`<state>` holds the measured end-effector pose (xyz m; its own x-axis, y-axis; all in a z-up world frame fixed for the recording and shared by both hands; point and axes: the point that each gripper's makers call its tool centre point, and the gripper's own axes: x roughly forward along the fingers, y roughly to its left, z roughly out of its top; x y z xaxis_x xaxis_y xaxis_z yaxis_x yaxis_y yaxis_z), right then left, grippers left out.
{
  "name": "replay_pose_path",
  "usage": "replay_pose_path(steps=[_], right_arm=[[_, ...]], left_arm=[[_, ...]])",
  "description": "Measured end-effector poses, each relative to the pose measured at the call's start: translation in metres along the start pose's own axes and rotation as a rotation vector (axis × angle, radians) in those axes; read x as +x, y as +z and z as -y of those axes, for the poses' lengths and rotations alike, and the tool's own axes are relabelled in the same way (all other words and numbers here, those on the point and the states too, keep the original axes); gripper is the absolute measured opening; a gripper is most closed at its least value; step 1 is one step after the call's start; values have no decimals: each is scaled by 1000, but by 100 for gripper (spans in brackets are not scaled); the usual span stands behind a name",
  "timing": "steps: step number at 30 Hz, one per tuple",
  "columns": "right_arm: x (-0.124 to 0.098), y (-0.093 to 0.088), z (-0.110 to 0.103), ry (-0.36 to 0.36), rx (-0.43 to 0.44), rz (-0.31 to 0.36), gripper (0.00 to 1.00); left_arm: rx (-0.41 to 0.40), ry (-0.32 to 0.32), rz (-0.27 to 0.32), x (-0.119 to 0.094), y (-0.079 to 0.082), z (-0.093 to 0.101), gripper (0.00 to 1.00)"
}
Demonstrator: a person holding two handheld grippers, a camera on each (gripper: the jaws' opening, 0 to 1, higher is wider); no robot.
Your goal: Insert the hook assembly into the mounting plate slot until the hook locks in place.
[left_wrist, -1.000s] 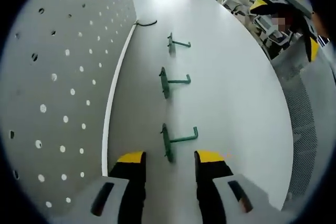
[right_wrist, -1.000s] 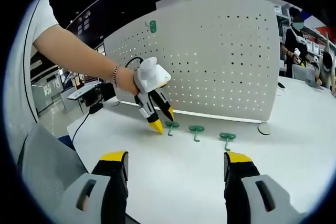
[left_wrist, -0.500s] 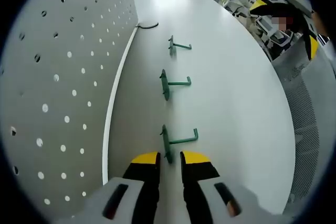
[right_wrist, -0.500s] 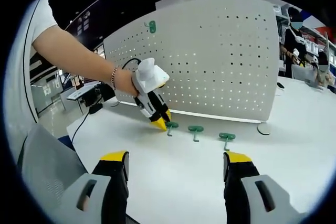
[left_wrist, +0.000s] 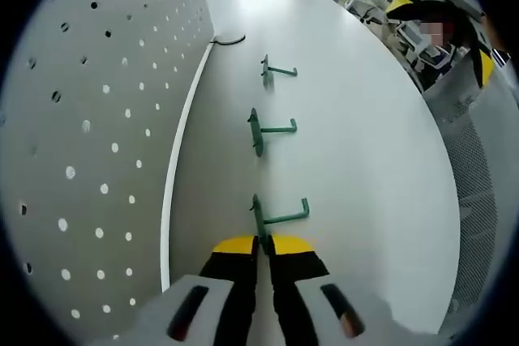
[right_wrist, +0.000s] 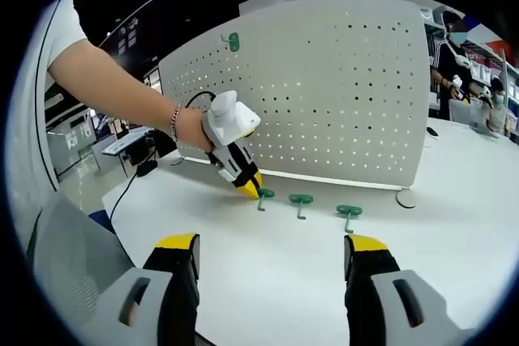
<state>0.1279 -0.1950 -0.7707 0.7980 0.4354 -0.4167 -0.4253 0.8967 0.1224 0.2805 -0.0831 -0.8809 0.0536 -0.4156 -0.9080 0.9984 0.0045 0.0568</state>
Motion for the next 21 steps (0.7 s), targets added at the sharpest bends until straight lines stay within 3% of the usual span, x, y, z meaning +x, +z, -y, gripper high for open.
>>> replay_pose_path(steps=[21], right_arm=[[0,0,0,0,4,0,70]], left_arm=[[21,5,6,0,-1,0,3]])
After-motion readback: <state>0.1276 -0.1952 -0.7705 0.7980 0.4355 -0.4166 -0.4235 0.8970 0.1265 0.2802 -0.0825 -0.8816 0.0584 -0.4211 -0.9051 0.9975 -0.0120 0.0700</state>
